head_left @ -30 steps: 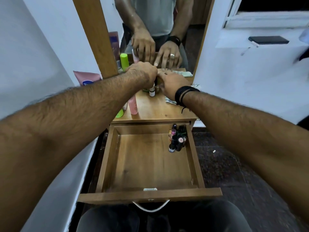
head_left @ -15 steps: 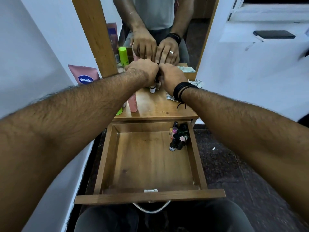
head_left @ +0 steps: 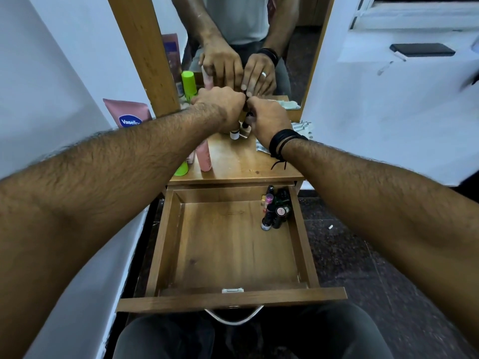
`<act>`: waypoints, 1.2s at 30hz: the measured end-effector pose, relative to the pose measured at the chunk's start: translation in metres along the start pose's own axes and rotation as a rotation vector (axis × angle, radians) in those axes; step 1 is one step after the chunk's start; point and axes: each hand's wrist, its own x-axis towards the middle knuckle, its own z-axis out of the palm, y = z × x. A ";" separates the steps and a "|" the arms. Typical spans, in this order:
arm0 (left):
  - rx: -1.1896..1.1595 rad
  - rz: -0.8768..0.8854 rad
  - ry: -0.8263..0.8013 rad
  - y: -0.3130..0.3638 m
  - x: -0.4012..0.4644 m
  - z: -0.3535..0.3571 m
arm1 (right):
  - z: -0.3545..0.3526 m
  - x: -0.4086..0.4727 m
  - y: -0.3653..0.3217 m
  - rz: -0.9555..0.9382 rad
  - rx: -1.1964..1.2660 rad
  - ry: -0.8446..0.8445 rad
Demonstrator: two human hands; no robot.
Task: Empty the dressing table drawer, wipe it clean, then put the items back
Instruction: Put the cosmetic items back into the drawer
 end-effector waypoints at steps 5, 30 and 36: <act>0.009 0.049 0.035 0.010 -0.029 -0.023 | -0.032 -0.021 -0.003 0.002 0.023 0.039; -0.130 0.115 -0.274 0.102 -0.170 0.082 | -0.041 -0.186 0.024 -0.076 -0.311 -0.505; -0.178 0.089 -0.292 0.108 -0.168 0.098 | -0.024 -0.199 0.030 -0.041 -0.318 -0.496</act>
